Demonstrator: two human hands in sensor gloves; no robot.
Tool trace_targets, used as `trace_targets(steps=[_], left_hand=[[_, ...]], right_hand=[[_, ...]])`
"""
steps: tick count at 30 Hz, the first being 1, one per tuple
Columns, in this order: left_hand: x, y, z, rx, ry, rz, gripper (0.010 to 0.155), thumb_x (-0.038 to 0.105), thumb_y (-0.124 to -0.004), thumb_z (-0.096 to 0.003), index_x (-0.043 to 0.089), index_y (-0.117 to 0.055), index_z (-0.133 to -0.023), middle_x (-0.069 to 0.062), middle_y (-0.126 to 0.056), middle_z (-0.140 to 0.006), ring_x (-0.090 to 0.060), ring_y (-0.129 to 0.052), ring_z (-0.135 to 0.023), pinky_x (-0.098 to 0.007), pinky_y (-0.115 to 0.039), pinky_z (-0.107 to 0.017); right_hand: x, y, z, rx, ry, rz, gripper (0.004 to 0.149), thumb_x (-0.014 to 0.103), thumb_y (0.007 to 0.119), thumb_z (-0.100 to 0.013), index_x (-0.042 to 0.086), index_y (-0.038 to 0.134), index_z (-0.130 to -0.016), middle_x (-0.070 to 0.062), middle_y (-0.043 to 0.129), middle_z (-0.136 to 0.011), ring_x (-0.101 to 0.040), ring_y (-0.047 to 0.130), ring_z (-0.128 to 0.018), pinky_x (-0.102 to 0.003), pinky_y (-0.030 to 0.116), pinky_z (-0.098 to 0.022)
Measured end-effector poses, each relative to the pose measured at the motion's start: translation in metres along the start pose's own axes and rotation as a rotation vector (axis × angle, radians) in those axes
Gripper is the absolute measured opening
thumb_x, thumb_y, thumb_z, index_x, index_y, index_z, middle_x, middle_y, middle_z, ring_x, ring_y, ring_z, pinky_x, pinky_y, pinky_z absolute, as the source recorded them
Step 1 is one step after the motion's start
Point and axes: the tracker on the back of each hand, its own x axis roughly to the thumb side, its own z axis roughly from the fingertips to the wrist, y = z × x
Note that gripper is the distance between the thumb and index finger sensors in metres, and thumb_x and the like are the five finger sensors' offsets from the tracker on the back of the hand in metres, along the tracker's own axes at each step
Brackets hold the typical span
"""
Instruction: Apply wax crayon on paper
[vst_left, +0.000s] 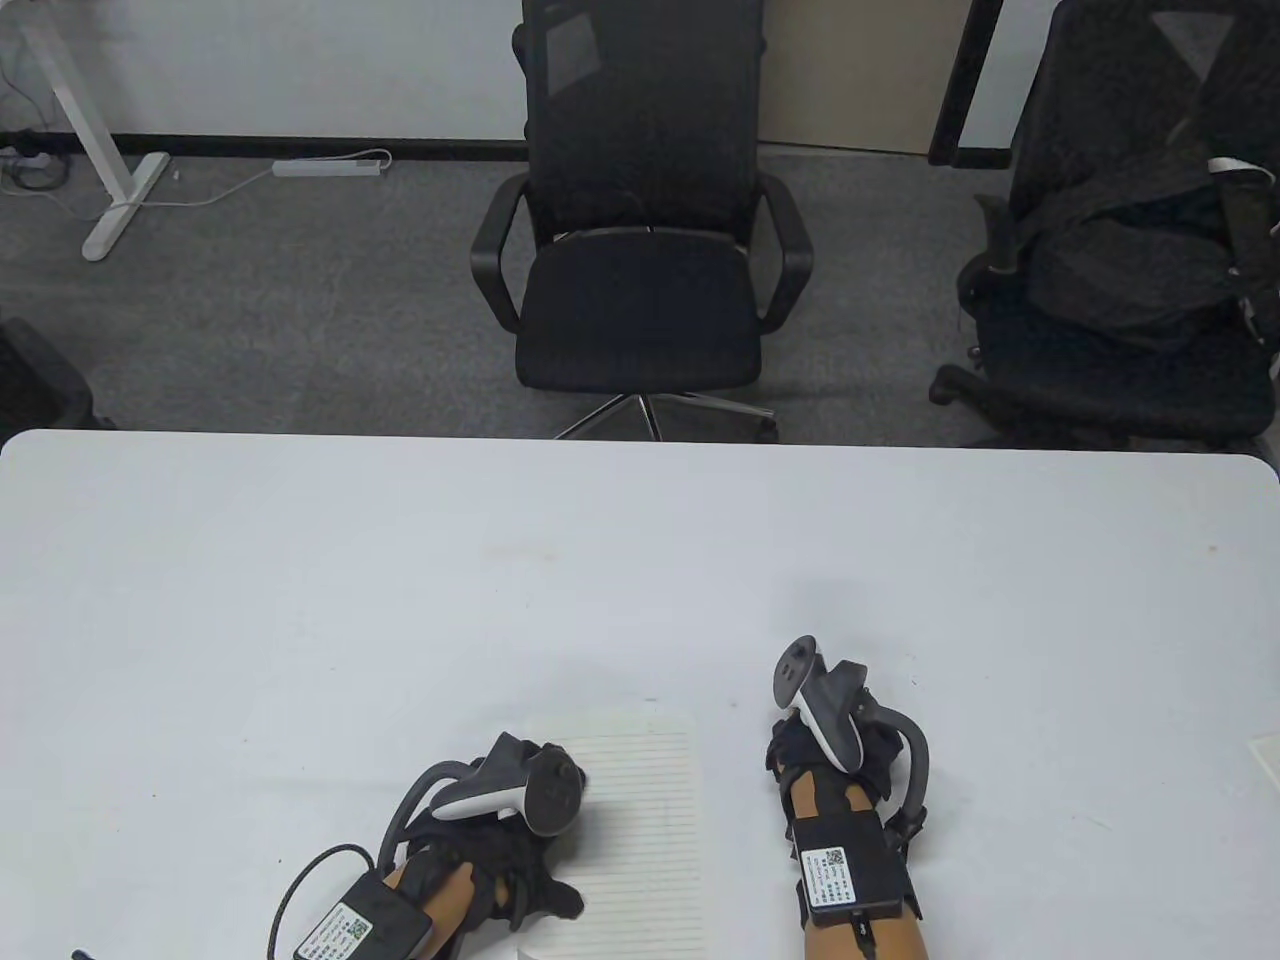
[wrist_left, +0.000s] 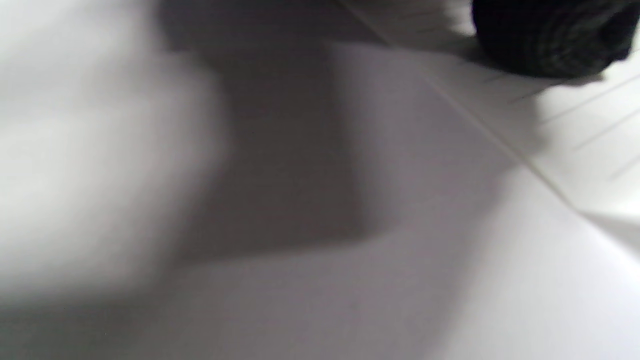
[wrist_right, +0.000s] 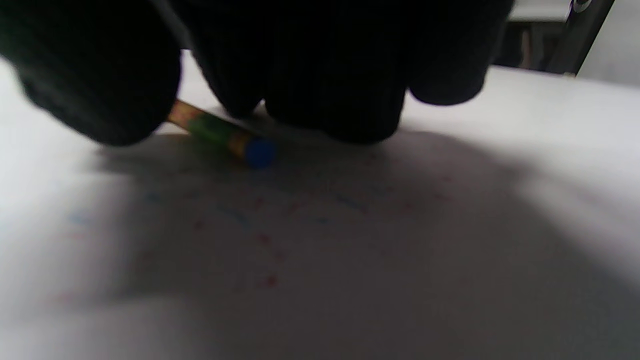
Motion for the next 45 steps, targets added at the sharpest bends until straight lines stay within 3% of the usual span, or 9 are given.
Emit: trace_targets(steps=[3,8,13,18,21,25,28,32,45], left_hand=[[0.0,0.0,0.0,0.0,-0.001,0.0,0.113,0.077,-0.075,-0.0345,0.027,-0.004,-0.107,0.0,0.005,-0.109,-0.031,-0.004,-0.109,-0.063,-0.021,-0.078],[0.0,-0.001,0.0,0.001,-0.003,0.002,0.113,0.078,-0.075,-0.0346,0.027,-0.004,-0.107,0.0,0.006,-0.109,-0.03,-0.003,-0.109,-0.063,-0.02,-0.078],[-0.001,-0.001,0.0,0.0,-0.002,0.001,0.113,0.078,-0.075,-0.0345,0.028,-0.004,-0.107,0.0,0.006,-0.109,-0.03,-0.003,-0.109,-0.063,-0.02,-0.078],[-0.001,-0.001,0.0,0.0,-0.002,0.002,0.113,0.078,-0.075,-0.0346,0.028,-0.004,-0.107,0.0,0.006,-0.109,-0.03,-0.003,-0.109,-0.063,-0.02,-0.078],[-0.001,-0.001,0.0,-0.003,-0.004,0.005,0.113,0.078,-0.075,-0.0345,0.028,-0.003,-0.107,0.0,0.007,-0.109,-0.03,-0.003,-0.109,-0.063,-0.02,-0.078],[-0.001,-0.001,0.0,-0.004,-0.004,0.005,0.113,0.078,-0.075,-0.0346,0.028,-0.003,-0.107,0.0,0.007,-0.108,-0.03,-0.002,-0.109,-0.063,-0.019,-0.078],[-0.001,-0.001,0.0,-0.004,-0.002,0.005,0.113,0.078,-0.075,-0.0346,0.028,-0.003,-0.107,0.0,0.007,-0.108,-0.03,-0.002,-0.109,-0.063,-0.02,-0.078],[-0.001,-0.001,0.0,-0.006,-0.001,0.007,0.113,0.078,-0.074,-0.0345,0.029,-0.003,-0.106,0.001,0.007,-0.108,-0.029,-0.002,-0.109,-0.063,-0.019,-0.078],[-0.002,-0.002,0.0,-0.009,-0.001,0.012,0.113,0.078,-0.074,-0.0345,0.029,-0.002,-0.106,0.002,0.008,-0.108,-0.029,-0.001,-0.109,-0.063,-0.019,-0.078]], right_hand=[[0.008,0.004,0.004,-0.046,-0.005,0.011,0.044,0.042,0.086,-0.035,0.028,0.086,-0.077,-0.007,0.09,-0.074,-0.022,0.092,-0.058,-0.05,0.078,-0.055],[0.021,0.011,0.005,-0.015,-0.085,0.196,0.047,0.042,0.076,-0.039,0.02,0.077,-0.081,-0.009,0.084,-0.073,-0.02,0.088,-0.055,-0.049,0.077,-0.053],[0.018,0.011,0.006,-0.035,-0.129,0.292,0.047,0.05,0.069,-0.037,0.026,0.071,-0.078,-0.003,0.082,-0.076,-0.018,0.09,-0.058,-0.046,0.08,-0.05],[0.011,-0.011,0.023,-0.148,-0.253,0.074,0.048,0.049,0.073,-0.034,0.024,0.073,-0.075,-0.005,0.089,-0.072,-0.017,0.102,-0.047,-0.041,0.091,-0.038],[0.002,-0.022,0.035,-0.033,-0.364,-0.177,0.048,0.049,0.075,-0.034,0.023,0.074,-0.074,-0.003,0.094,-0.062,-0.012,0.104,-0.034,-0.038,0.093,-0.03],[-0.006,-0.022,0.045,0.126,-0.443,-0.482,0.048,0.046,0.077,-0.035,0.023,0.074,-0.077,0.0,0.095,-0.058,-0.012,0.101,-0.03,-0.038,0.091,-0.03],[-0.007,-0.014,0.051,0.187,-0.485,-0.668,0.049,0.042,0.078,-0.037,0.027,0.071,-0.083,0.0,0.09,-0.063,-0.014,0.094,-0.037,-0.042,0.085,-0.04],[0.002,-0.003,0.061,0.271,-0.531,-0.774,0.046,0.041,0.083,-0.036,0.03,0.078,-0.081,-0.001,0.091,-0.064,-0.014,0.095,-0.038,-0.042,0.086,-0.04],[0.08,-0.013,0.108,0.069,-0.747,-0.476,0.043,0.039,0.086,-0.034,0.025,0.085,-0.074,-0.004,0.099,-0.06,-0.014,0.107,-0.036,-0.039,0.096,-0.035]])
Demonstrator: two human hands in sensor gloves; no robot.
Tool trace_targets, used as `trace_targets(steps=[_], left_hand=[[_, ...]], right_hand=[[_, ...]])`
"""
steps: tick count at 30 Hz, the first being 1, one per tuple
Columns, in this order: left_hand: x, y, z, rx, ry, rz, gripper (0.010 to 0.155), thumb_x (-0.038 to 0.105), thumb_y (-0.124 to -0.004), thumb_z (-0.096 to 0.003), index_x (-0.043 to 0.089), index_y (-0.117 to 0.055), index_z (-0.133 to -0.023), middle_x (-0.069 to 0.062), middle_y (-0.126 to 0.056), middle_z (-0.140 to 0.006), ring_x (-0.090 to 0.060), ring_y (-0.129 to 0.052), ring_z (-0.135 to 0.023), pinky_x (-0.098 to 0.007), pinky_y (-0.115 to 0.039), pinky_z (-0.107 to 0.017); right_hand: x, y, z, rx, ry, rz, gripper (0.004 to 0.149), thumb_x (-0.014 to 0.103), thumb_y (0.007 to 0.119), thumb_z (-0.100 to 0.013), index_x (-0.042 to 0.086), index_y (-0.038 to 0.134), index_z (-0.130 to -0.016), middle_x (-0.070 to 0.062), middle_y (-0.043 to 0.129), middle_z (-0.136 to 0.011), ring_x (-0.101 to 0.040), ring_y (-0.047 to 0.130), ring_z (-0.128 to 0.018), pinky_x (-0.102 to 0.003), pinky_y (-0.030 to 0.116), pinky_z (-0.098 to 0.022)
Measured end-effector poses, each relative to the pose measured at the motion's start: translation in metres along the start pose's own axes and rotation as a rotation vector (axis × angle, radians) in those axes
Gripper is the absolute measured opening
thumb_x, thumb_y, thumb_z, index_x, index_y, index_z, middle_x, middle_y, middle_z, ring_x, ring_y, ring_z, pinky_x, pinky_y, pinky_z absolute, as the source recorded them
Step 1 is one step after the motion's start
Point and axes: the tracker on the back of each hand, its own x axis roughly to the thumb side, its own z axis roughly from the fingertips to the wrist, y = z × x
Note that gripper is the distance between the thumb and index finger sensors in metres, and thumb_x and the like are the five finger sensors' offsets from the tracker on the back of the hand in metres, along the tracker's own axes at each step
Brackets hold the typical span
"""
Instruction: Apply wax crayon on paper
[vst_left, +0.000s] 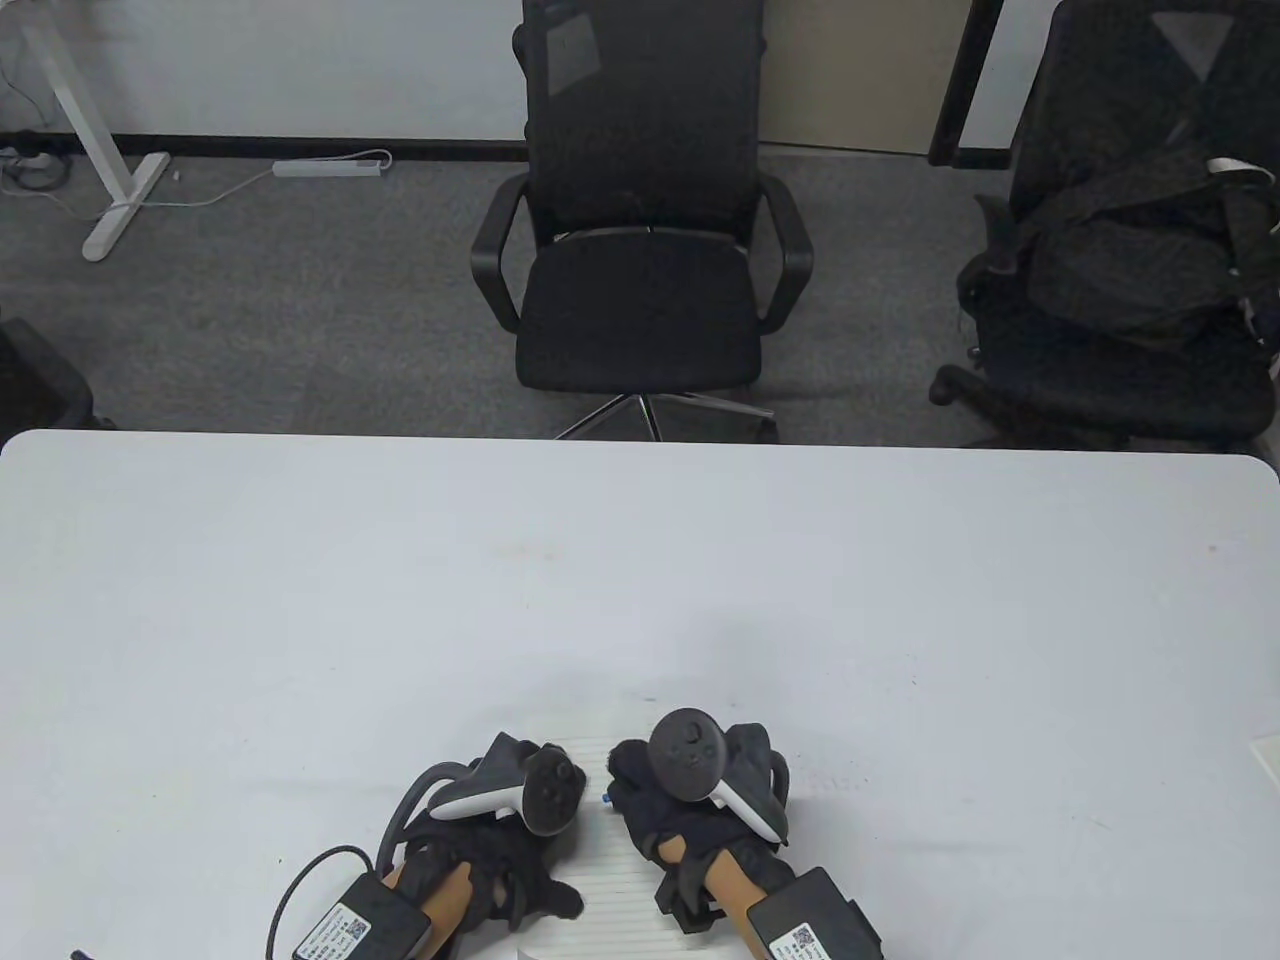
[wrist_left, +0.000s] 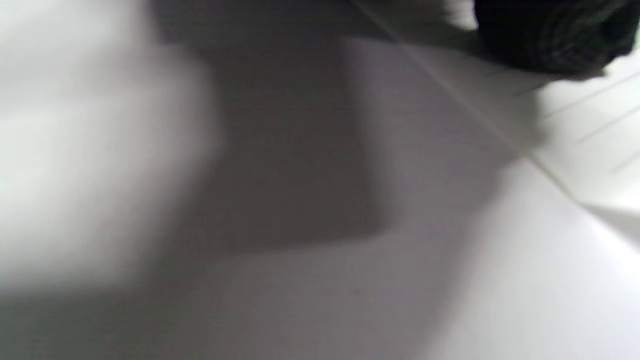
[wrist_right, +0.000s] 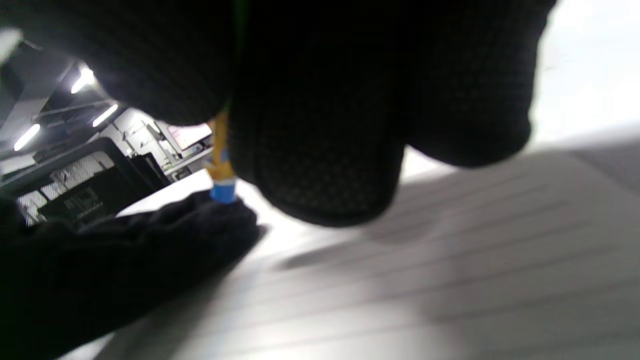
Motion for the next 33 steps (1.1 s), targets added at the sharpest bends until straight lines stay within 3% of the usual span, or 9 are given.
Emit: trace_targets(steps=[12,21,33], left_hand=[[0.0,0.0,0.0,-0.002,0.002,-0.002,0.112,0.078,-0.074,-0.0345,0.029,-0.002,-0.106,0.001,0.008,-0.108,-0.029,-0.001,-0.109,-0.063,-0.019,-0.078],[0.0,0.0,0.0,-0.004,0.005,-0.002,0.112,0.078,-0.074,-0.0344,0.03,-0.002,-0.106,0.002,0.008,-0.108,-0.029,-0.001,-0.109,-0.063,-0.019,-0.078],[0.0,0.0,0.0,-0.004,0.01,-0.001,0.112,0.079,-0.074,-0.0341,0.03,-0.002,-0.106,0.002,0.008,-0.108,-0.028,-0.001,-0.109,-0.063,-0.019,-0.078]], right_hand=[[0.024,0.019,-0.009,-0.02,-0.022,0.209,0.041,0.038,0.09,-0.033,0.028,0.087,-0.072,-0.004,0.099,-0.06,-0.015,0.105,-0.036,-0.039,0.094,-0.036],[0.026,0.023,-0.01,-0.021,-0.036,0.229,0.04,0.038,0.09,-0.033,0.027,0.091,-0.072,-0.005,0.101,-0.057,-0.015,0.105,-0.033,-0.039,0.094,-0.035],[0.032,0.025,0.016,0.062,-0.095,0.229,0.04,0.037,0.09,-0.033,0.023,0.092,-0.07,-0.006,0.102,-0.054,-0.015,0.105,-0.03,-0.039,0.095,-0.033]])
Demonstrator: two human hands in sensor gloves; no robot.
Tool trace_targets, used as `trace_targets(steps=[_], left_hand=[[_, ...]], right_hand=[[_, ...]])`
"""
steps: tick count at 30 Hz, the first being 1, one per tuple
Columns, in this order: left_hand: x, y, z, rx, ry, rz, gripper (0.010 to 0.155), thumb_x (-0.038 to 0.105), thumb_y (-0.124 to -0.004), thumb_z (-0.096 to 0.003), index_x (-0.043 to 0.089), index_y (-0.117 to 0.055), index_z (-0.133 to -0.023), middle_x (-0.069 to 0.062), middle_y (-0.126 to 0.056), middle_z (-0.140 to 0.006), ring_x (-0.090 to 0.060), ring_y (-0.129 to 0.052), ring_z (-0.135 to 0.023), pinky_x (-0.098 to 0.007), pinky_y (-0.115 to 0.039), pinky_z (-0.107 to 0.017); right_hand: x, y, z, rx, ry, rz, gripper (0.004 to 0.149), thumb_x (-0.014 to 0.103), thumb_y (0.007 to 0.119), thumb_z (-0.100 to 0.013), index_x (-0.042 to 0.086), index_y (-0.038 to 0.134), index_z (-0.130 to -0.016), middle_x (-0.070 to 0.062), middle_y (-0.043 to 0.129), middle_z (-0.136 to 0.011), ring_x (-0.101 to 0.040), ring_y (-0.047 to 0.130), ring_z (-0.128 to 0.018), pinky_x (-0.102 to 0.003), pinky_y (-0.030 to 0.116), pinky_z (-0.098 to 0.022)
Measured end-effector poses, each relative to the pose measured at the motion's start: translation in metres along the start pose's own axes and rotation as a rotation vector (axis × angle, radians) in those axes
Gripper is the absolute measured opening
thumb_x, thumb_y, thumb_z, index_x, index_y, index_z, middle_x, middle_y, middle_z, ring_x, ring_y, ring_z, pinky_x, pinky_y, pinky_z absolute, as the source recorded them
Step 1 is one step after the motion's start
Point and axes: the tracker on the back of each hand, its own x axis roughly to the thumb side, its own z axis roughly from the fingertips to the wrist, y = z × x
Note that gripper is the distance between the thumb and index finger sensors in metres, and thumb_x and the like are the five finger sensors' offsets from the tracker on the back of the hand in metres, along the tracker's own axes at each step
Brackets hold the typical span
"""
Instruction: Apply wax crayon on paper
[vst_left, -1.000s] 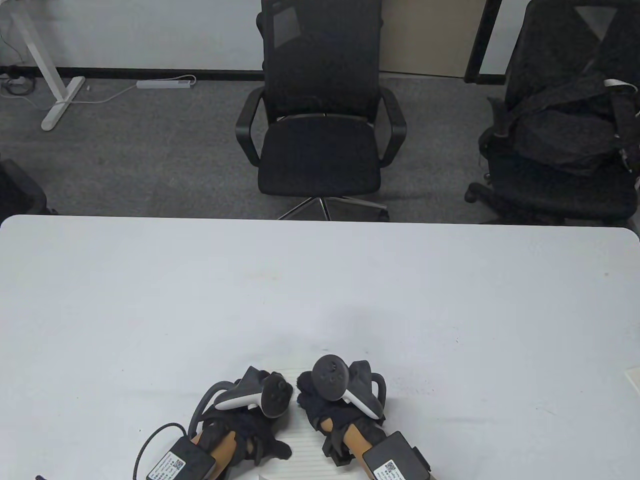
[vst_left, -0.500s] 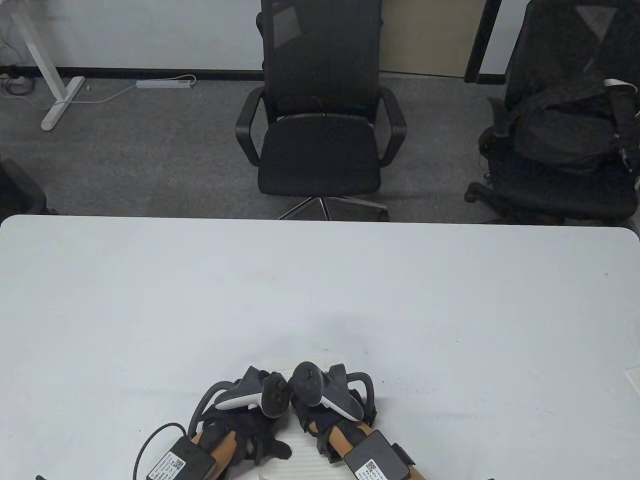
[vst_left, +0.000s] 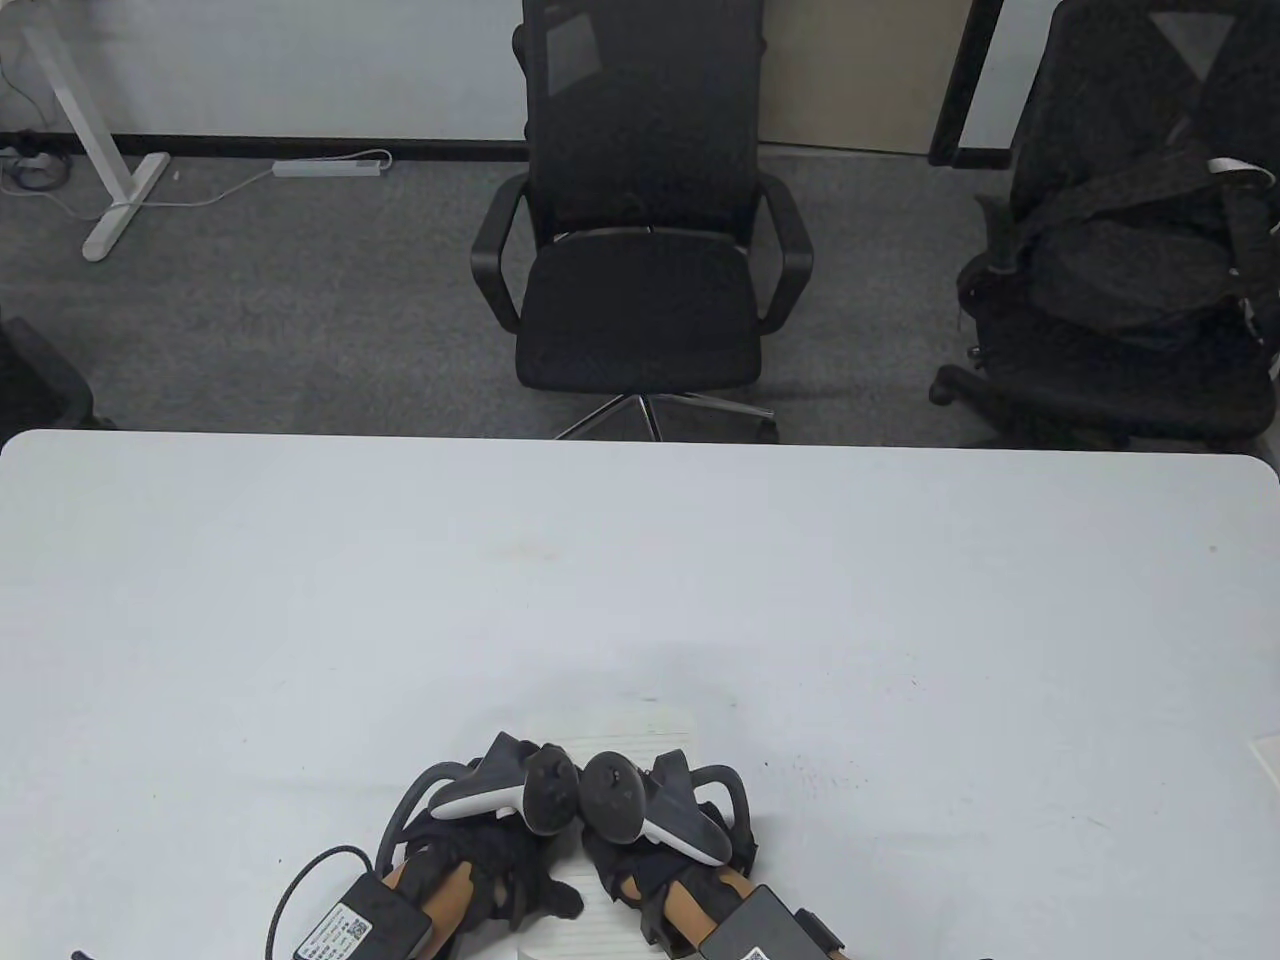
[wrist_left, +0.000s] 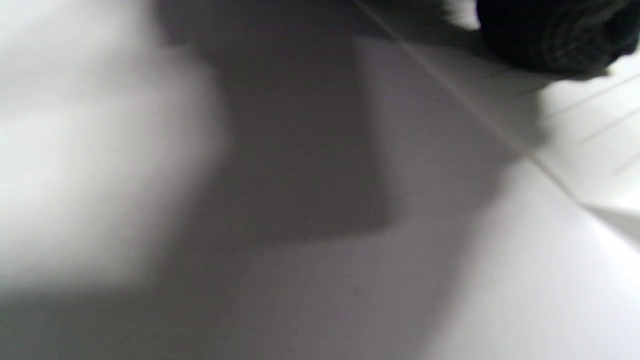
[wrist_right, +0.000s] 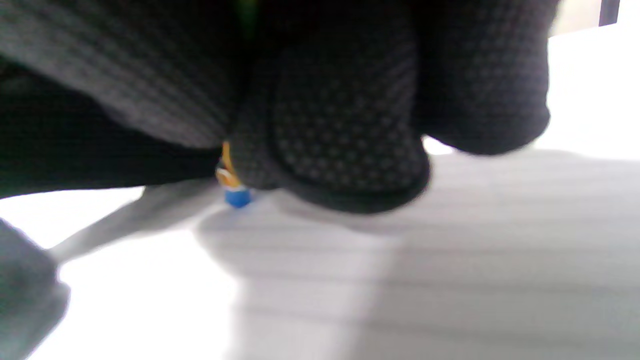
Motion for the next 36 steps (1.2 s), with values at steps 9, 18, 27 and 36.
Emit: trace_targets(steps=[9,18,27,36], left_hand=[[0.0,0.0,0.0,0.0,0.003,0.005,0.113,0.078,-0.074,-0.0344,0.03,-0.002,-0.106,0.002,0.008,-0.108,-0.028,-0.001,-0.109,-0.063,-0.019,-0.078],[-0.001,0.002,0.005,0.048,-0.048,0.061,0.11,0.078,-0.075,-0.0361,0.031,-0.005,-0.108,0.003,0.005,-0.111,-0.028,-0.001,-0.11,-0.062,-0.019,-0.078],[0.005,-0.001,-0.003,0.046,-0.031,0.044,0.109,0.078,-0.073,-0.0369,0.03,-0.005,-0.108,0.003,0.006,-0.11,-0.029,-0.001,-0.109,-0.061,-0.018,-0.077],[0.005,-0.001,-0.004,0.032,-0.023,0.052,0.111,0.079,-0.074,-0.0359,0.031,-0.004,-0.107,0.003,0.007,-0.109,-0.028,-0.001,-0.108,-0.061,-0.016,-0.077]], right_hand=[[0.001,0.001,0.006,0.02,0.009,-0.01,0.04,0.037,0.09,-0.033,0.023,0.091,-0.071,-0.006,0.102,-0.054,-0.015,0.105,-0.03,-0.039,0.095,-0.033],[-0.009,-0.024,0.005,-0.094,0.064,-0.07,0.041,0.039,0.089,-0.034,0.025,0.09,-0.072,-0.005,0.101,-0.056,-0.015,0.105,-0.032,-0.039,0.094,-0.035],[-0.023,-0.029,-0.011,-0.077,0.154,-0.08,0.04,0.039,0.088,-0.034,0.025,0.09,-0.072,-0.004,0.101,-0.055,-0.015,0.103,-0.031,-0.04,0.092,-0.034],[-0.017,-0.008,-0.025,-0.038,0.157,-0.084,0.04,0.041,0.089,-0.034,0.024,0.09,-0.071,-0.004,0.101,-0.053,-0.015,0.103,-0.03,-0.039,0.092,-0.032]])
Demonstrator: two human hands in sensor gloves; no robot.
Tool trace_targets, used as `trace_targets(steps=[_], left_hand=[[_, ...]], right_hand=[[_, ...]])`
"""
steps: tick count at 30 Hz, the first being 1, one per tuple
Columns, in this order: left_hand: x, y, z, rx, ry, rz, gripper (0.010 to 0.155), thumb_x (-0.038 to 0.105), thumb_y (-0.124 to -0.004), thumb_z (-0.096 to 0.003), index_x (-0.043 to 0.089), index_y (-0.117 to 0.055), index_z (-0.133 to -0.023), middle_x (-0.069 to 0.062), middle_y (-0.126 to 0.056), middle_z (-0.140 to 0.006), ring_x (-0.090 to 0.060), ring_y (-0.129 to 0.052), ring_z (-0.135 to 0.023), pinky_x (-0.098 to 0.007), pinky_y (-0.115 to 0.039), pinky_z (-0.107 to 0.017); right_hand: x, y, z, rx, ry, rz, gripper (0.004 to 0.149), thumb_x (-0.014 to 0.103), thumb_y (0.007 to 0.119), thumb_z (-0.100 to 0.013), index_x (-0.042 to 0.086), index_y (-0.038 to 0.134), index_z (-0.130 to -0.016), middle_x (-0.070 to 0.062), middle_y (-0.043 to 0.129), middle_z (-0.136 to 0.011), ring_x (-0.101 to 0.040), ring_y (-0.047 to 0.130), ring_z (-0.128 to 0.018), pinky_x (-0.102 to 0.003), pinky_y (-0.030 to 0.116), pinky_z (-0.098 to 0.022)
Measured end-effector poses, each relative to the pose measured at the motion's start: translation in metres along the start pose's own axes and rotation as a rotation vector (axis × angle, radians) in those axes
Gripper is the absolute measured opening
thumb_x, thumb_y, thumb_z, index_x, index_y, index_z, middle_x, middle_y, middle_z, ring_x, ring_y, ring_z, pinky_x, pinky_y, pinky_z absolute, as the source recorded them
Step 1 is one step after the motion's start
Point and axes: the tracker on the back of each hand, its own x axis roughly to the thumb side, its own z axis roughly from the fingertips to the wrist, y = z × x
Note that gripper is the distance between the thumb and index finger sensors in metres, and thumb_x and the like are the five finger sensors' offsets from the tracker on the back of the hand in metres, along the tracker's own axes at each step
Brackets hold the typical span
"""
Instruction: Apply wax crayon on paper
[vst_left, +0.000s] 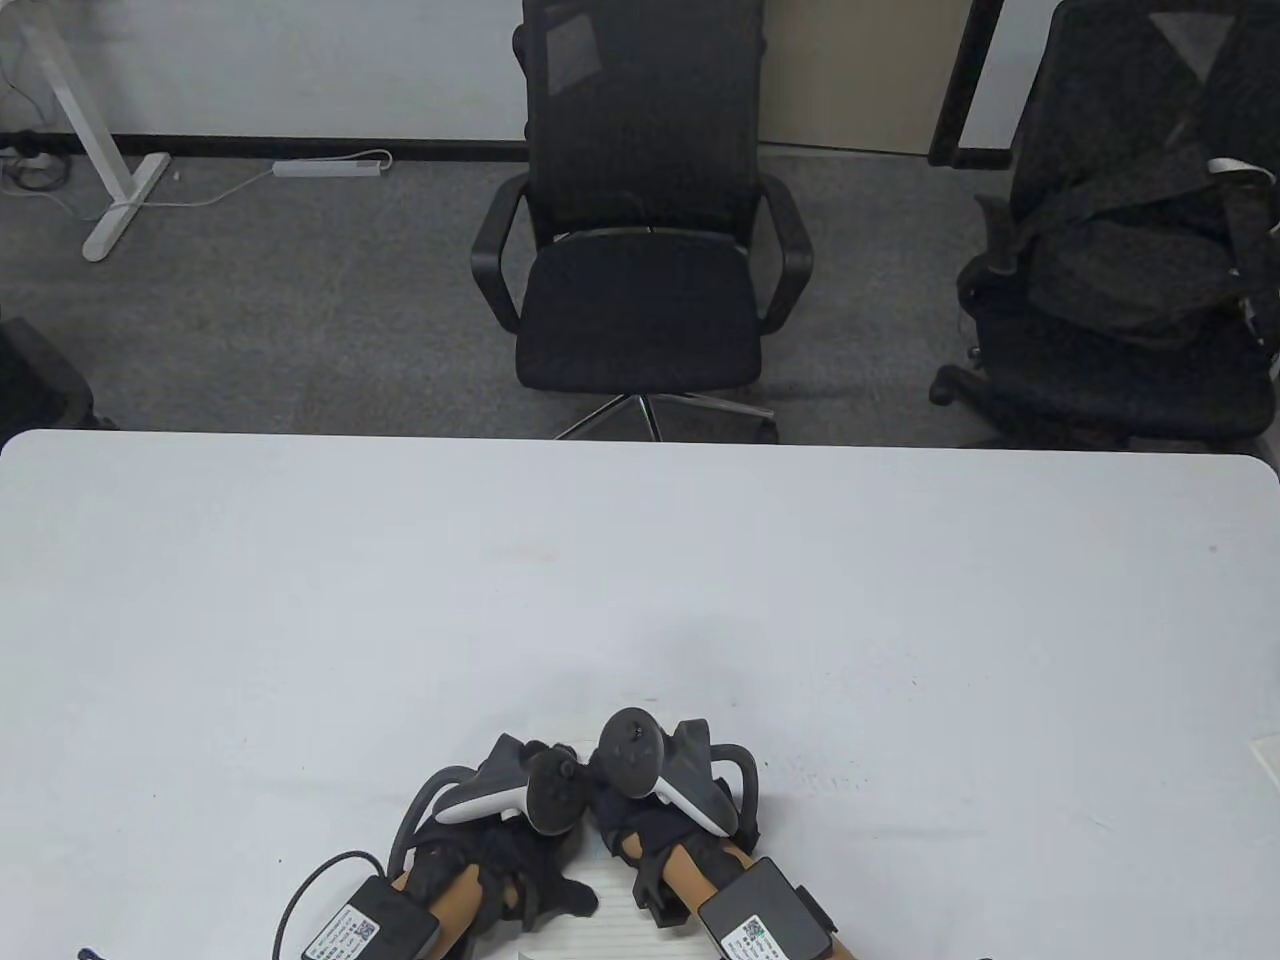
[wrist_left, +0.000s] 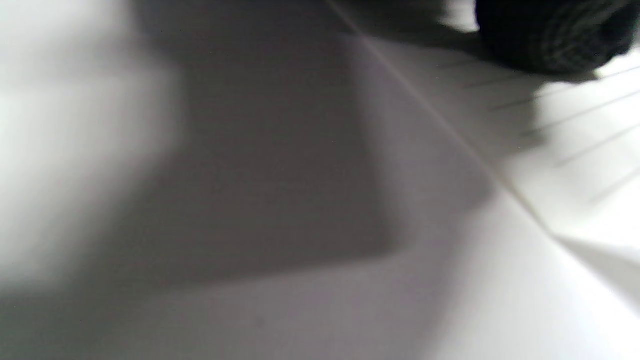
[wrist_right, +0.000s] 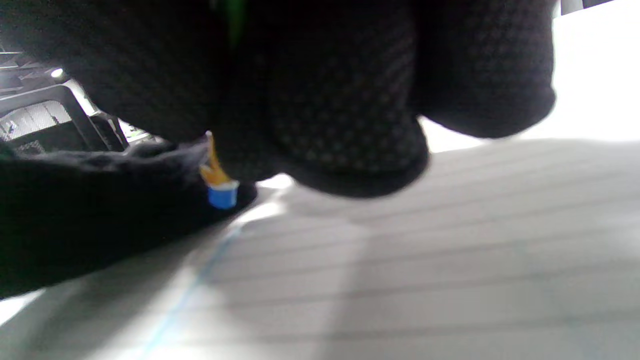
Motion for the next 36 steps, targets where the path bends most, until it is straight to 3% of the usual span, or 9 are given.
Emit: trace_targets(steps=[13,36], left_hand=[[0.0,0.0,0.0,-0.008,0.001,0.005,0.111,0.079,-0.073,-0.0357,0.032,-0.002,-0.107,0.004,0.009,-0.108,-0.027,0.002,-0.108,-0.062,-0.015,-0.076],[-0.001,-0.001,0.0,-0.012,0.004,0.008,0.111,0.08,-0.073,-0.0356,0.033,-0.001,-0.106,0.004,0.01,-0.108,-0.027,0.003,-0.108,-0.062,-0.014,-0.076]], right_hand=[[0.0,0.004,0.001,-0.003,-0.011,0.077,0.04,0.04,0.089,-0.034,0.024,0.091,-0.07,-0.005,0.101,-0.052,-0.014,0.103,-0.028,-0.038,0.093,-0.031],[-0.051,-0.014,0.016,-0.015,0.115,0.098,0.039,0.04,0.089,-0.034,0.023,0.091,-0.069,-0.005,0.101,-0.051,-0.014,0.103,-0.026,-0.038,0.093,-0.03]])
